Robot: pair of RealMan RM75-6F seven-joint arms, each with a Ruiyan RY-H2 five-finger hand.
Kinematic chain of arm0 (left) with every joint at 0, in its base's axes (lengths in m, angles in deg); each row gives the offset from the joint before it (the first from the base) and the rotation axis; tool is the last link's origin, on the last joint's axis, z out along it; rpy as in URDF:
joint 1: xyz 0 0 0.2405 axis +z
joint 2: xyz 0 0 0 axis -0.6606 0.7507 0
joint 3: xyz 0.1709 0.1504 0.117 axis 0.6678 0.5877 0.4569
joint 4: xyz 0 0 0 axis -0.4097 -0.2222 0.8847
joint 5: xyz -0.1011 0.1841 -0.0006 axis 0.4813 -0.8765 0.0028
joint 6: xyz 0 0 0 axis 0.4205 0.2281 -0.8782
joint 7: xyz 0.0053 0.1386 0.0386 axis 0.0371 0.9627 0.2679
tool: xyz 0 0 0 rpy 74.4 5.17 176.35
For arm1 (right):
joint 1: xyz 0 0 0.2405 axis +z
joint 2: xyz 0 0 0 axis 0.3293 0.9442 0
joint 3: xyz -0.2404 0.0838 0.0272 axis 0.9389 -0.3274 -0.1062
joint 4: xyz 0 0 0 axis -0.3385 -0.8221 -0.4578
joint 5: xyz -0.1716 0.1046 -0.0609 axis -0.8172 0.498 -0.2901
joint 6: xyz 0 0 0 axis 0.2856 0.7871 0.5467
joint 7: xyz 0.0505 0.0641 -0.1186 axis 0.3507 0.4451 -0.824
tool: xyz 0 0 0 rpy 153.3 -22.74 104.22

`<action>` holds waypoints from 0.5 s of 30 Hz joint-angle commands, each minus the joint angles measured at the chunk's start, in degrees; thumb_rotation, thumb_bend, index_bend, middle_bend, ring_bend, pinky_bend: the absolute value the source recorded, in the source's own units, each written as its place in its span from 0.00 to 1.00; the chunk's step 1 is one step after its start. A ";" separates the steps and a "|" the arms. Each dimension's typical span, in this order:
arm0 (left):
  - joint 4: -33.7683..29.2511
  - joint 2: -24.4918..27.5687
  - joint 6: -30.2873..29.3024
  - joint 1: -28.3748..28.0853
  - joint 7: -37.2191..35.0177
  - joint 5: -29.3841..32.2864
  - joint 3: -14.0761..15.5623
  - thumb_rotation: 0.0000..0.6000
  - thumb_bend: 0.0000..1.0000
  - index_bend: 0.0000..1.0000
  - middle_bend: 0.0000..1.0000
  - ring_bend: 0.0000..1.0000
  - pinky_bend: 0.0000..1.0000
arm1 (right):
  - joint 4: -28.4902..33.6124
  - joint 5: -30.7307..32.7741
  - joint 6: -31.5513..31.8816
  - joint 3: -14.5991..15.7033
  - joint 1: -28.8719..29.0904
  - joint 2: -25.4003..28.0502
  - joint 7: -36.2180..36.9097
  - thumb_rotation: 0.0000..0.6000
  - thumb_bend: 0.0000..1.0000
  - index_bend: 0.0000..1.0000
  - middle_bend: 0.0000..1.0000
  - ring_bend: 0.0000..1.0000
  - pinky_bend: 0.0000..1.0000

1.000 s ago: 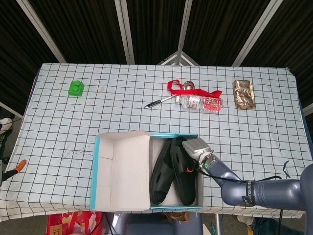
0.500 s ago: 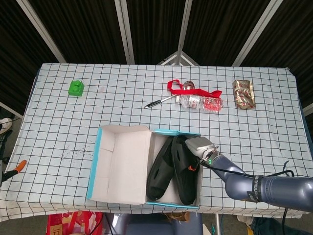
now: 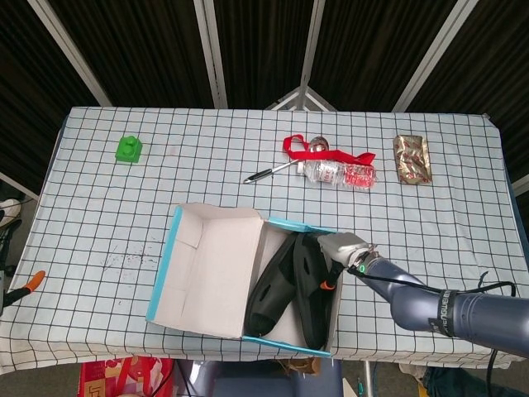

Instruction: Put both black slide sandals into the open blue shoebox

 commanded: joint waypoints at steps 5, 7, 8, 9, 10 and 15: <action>0.18 0.02 -0.32 0.09 -0.10 0.26 -0.30 1.00 0.08 0.14 0.00 0.00 0.10 | 3.91 -7.16 2.67 -5.34 -4.45 6.18 6.05 1.00 0.24 0.05 0.17 0.22 0.15; 0.31 0.03 -0.42 0.10 -0.27 0.34 -0.42 1.00 0.08 0.14 0.00 0.00 0.10 | 6.60 -11.24 8.66 -6.97 -7.72 7.80 6.95 1.00 0.24 0.07 0.17 0.22 0.15; 0.41 0.03 -0.55 0.10 -0.43 0.35 -0.53 1.00 0.08 0.14 0.00 0.00 0.10 | 8.49 -14.05 13.66 -7.61 -10.05 8.28 7.20 1.00 0.24 0.09 0.17 0.23 0.17; 0.53 0.00 -0.69 0.11 -0.58 0.30 -0.60 1.00 0.08 0.13 0.00 0.00 0.10 | 10.16 -16.96 19.24 -7.87 -12.50 8.41 7.08 1.00 0.24 0.12 0.17 0.23 0.18; 0.69 -0.03 -0.85 0.11 -0.66 0.26 -0.68 1.00 0.08 0.13 0.00 0.00 0.10 | 11.73 -19.94 25.00 -7.75 -15.01 8.13 6.51 1.00 0.24 0.15 0.18 0.24 0.19; 1.10 -0.19 -1.25 0.16 -0.56 0.37 -0.95 1.00 0.08 0.13 0.04 0.00 0.10 | 14.96 -30.84 43.25 -3.86 -24.56 5.40 -0.14 1.00 0.24 0.19 0.19 0.25 0.20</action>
